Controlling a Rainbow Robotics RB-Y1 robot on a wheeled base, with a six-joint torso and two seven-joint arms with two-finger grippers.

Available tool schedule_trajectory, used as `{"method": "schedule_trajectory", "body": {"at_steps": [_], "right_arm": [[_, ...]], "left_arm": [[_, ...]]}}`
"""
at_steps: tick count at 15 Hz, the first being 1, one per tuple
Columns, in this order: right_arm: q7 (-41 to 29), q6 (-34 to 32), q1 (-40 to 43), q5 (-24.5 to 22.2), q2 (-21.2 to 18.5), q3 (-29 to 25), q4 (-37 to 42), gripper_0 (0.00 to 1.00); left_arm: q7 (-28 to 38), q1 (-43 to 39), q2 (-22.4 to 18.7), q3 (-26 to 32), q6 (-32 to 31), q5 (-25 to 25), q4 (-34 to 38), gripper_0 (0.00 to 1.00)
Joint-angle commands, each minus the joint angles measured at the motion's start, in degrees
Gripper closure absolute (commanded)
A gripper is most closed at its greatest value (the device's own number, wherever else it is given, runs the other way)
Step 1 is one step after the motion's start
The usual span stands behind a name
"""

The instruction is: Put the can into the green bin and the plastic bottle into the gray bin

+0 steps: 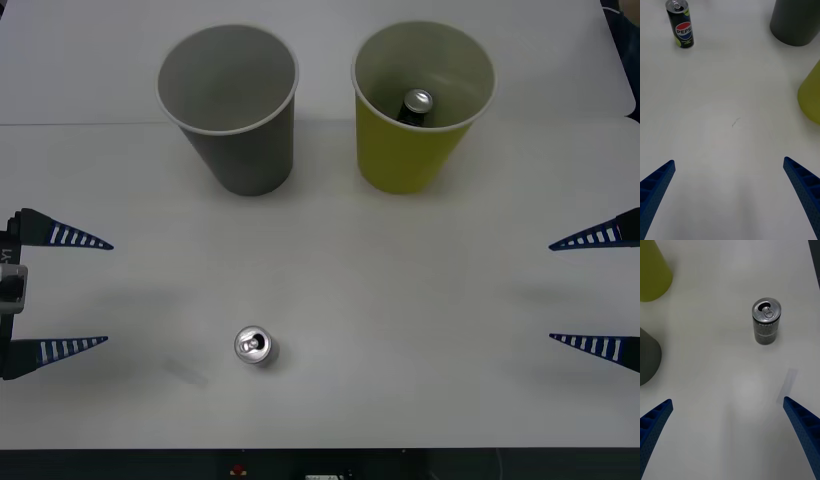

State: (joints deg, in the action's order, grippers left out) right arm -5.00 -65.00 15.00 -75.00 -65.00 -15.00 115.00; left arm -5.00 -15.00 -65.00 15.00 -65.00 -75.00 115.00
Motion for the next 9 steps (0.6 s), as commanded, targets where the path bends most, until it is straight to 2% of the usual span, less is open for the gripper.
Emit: {"method": "schedule_trajectory", "body": {"at_steps": [1,6,9], "right_arm": [[0.0,0.0,0.0,0.0,0.0,0.0,0.0,0.0],[0.0,0.0,0.0,0.0,0.0,0.0,0.0,0.0],[0.0,0.0,0.0,0.0,0.0,0.0,0.0,0.0]], "left_arm": [[0.0,0.0,0.0,0.0,0.0,0.0,0.0,0.0],[-0.8,-2.23,0.84,1.17,1.02,2.66,-1.01,0.0],[-3.0,-2.14,0.84,-0.85,1.02,4.51,-4.78,0.0]]}}
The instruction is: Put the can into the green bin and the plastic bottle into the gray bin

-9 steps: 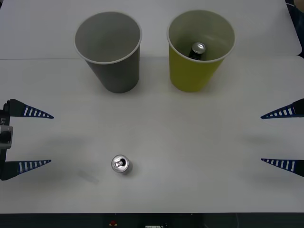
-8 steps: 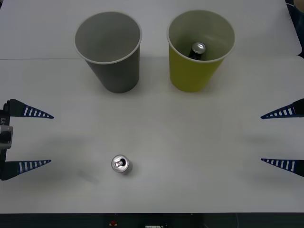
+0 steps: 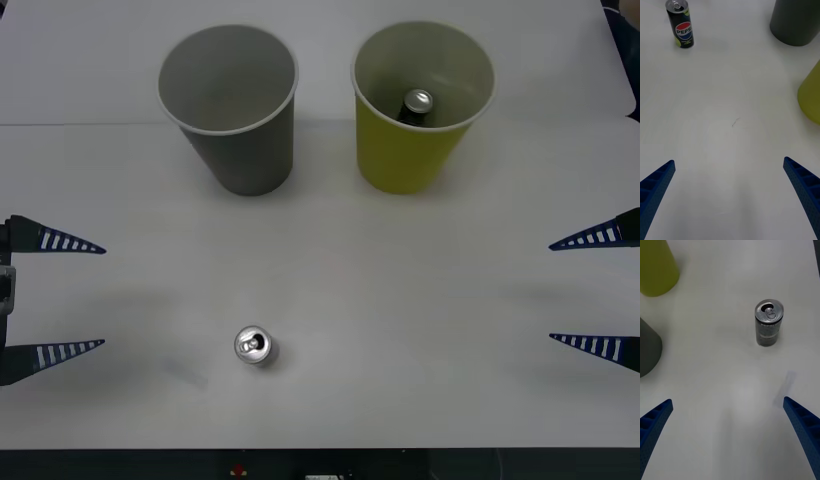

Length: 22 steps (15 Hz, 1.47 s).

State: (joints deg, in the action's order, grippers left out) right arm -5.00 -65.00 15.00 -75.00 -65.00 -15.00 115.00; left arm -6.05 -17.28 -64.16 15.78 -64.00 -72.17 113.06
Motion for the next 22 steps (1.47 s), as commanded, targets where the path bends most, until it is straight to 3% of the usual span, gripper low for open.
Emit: {"method": "schedule_trajectory", "body": {"at_steps": [1,9,15,17,22], "right_arm": [[0.0,0.0,0.0,0.0,0.0,0.0,0.0,0.0],[0.0,0.0,0.0,0.0,0.0,0.0,0.0,0.0],[0.0,0.0,0.0,0.0,0.0,0.0,0.0,0.0],[0.0,0.0,0.0,0.0,0.0,0.0,0.0,0.0],[0.0,0.0,0.0,0.0,0.0,0.0,0.0,0.0]], "left_arm": [[-4.59,0.85,0.0,-3.3,0.01,3.61,-4.78,0.0],[-22.16,9.9,0.0,-20.44,-0.08,16.71,-19.9,0.0],[-30.07,19.3,0.26,-35.56,-0.95,27.61,-30.97,0.0],[-30.6,23.0,2.11,-39.34,-3.68,30.07,-35.81,0.0],[-32.8,28.71,8.43,-43.82,-6.23,30.33,-44.33,0.0]]}}
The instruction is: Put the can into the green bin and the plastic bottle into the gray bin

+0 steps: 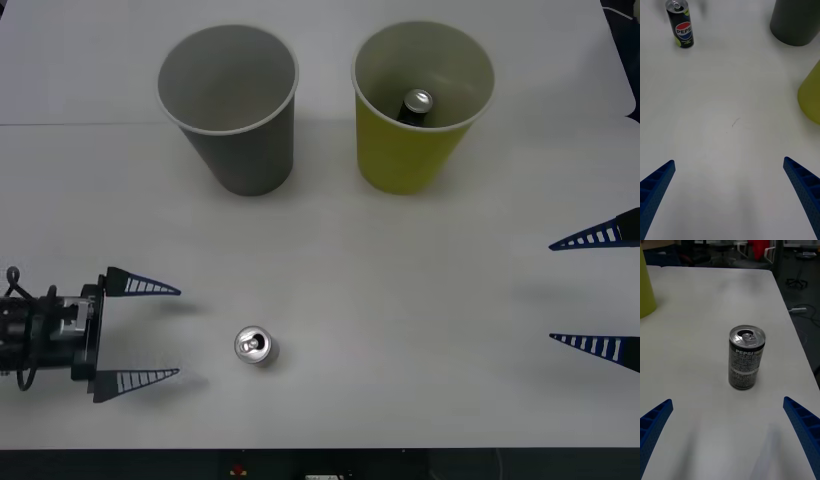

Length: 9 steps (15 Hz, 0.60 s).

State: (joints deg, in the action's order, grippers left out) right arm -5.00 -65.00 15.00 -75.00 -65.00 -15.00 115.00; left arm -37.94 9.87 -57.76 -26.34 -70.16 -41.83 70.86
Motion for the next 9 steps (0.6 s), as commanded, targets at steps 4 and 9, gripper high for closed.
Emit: {"method": "schedule_trajectory", "body": {"at_steps": [4,9], "right_arm": [[0.0,0.0,0.0,0.0,0.0,0.0,0.0,0.0],[0.0,0.0,0.0,0.0,0.0,0.0,0.0,0.0]], "left_arm": [[-2.93,4.54,6.87,-5.13,-0.06,0.78,-6.35,0.0],[-4.16,7.0,10.38,-9.87,1.08,2.45,-7.49,0.0]]}}
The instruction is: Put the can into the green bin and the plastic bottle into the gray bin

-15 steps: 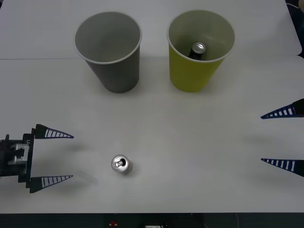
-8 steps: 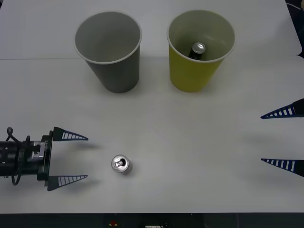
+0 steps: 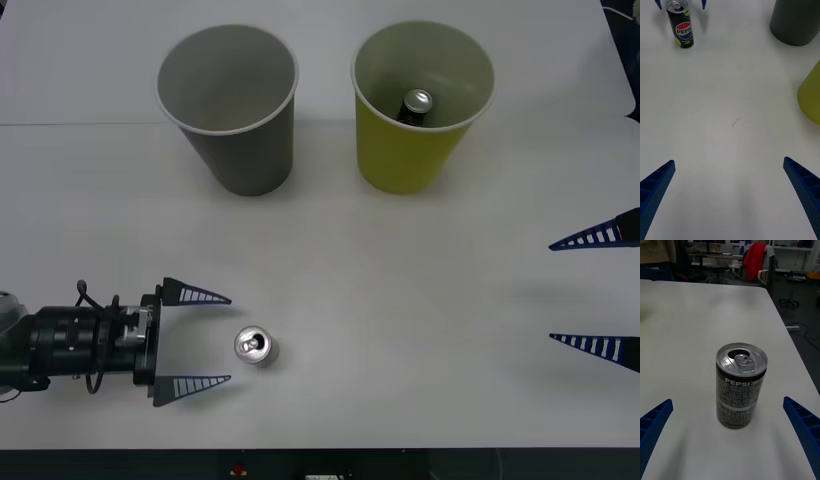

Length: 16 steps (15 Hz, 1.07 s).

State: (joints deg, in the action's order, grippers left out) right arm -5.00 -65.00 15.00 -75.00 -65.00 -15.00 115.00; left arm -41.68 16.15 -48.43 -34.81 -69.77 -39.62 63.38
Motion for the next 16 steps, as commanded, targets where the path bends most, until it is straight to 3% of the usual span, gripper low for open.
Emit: {"method": "schedule_trajectory", "body": {"at_steps": [1,12,13,14,16], "right_arm": [[0.0,0.0,0.0,0.0,0.0,0.0,0.0,0.0],[0.0,0.0,0.0,0.0,0.0,0.0,0.0,0.0],[0.0,0.0,0.0,0.0,0.0,0.0,0.0,0.0],[0.0,0.0,0.0,0.0,0.0,0.0,0.0,0.0],[0.0,0.0,0.0,0.0,0.0,0.0,0.0,0.0]], "left_arm": [[-0.68,1.08,1.76,-2.11,1.22,0.24,-0.1,0.0],[-2.09,2.4,6.41,-5.27,6.49,0.15,-0.1,0.0],[-2.17,2.4,6.33,-5.36,6.49,0.15,-0.1,0.21],[-2.26,2.4,6.15,-5.27,6.49,0.07,-0.1,1.0],[-2.53,2.31,6.15,-5.36,6.49,-0.02,-0.1,1.0]]}}
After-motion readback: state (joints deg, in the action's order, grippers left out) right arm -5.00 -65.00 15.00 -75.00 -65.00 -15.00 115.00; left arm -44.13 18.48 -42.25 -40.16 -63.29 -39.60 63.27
